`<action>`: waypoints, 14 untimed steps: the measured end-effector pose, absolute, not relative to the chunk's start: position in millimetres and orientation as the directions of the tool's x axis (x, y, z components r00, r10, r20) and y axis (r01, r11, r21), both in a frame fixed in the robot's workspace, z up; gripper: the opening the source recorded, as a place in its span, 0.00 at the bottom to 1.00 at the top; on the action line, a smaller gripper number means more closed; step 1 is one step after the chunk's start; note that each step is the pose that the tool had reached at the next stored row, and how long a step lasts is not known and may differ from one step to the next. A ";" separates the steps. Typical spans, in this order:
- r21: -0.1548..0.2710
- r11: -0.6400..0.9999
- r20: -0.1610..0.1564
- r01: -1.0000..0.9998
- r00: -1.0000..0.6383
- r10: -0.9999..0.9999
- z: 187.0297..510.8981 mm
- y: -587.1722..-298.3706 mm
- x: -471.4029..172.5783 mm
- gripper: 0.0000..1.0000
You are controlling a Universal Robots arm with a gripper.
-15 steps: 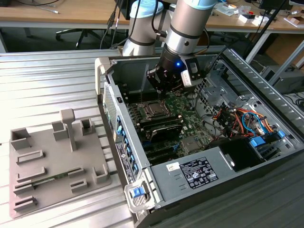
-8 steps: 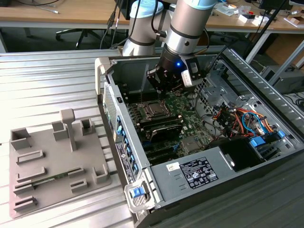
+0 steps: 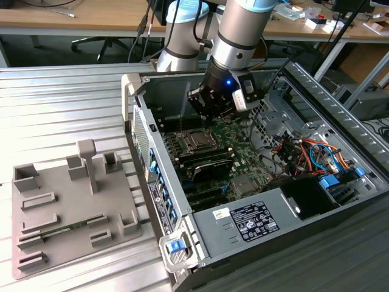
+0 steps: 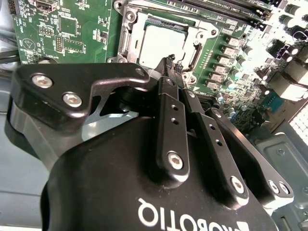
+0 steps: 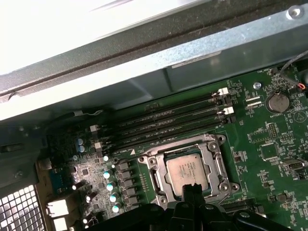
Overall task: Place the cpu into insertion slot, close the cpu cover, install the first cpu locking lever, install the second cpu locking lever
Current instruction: 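Install the first cpu locking lever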
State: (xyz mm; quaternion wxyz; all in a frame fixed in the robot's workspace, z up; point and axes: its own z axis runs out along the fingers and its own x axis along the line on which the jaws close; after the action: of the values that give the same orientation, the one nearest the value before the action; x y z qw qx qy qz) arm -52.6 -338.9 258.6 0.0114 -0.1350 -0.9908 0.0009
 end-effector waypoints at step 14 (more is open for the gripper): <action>-0.005 0.971 0.022 0.241 -0.970 0.241 258.6 -338.9 -52.6 0.11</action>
State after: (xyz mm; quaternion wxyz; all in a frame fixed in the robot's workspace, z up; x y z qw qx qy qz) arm -52.6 -338.9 258.6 0.0114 -0.1214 -0.9925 0.0010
